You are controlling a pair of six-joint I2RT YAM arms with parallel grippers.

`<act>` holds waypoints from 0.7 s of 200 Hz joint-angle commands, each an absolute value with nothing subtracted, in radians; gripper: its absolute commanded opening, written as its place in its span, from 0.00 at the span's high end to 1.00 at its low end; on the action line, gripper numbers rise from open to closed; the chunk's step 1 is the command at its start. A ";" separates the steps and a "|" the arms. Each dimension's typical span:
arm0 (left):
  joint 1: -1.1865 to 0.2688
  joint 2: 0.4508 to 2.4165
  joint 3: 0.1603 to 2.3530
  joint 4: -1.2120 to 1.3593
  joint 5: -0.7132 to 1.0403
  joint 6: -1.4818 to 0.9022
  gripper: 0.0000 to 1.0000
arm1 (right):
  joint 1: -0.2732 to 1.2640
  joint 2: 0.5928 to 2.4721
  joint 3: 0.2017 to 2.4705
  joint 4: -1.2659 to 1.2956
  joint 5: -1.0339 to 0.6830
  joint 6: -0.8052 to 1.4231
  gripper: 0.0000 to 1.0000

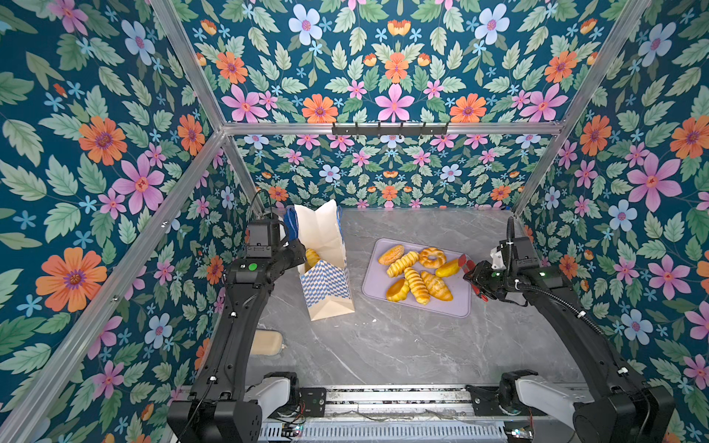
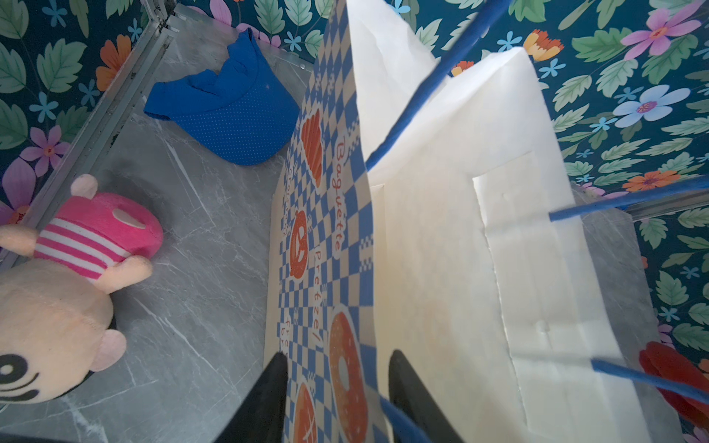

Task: Place the fake bread into the paper bag
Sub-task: 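Lower the tongs onto the long yellow bread at the tray's far edge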

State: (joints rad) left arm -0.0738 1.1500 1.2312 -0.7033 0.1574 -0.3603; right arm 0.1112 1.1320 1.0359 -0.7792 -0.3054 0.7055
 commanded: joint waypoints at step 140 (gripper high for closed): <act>-0.074 1.146 1.217 -0.678 0.163 -0.356 0.76 | 0.051 1.258 0.974 -0.590 -0.375 0.753 0.50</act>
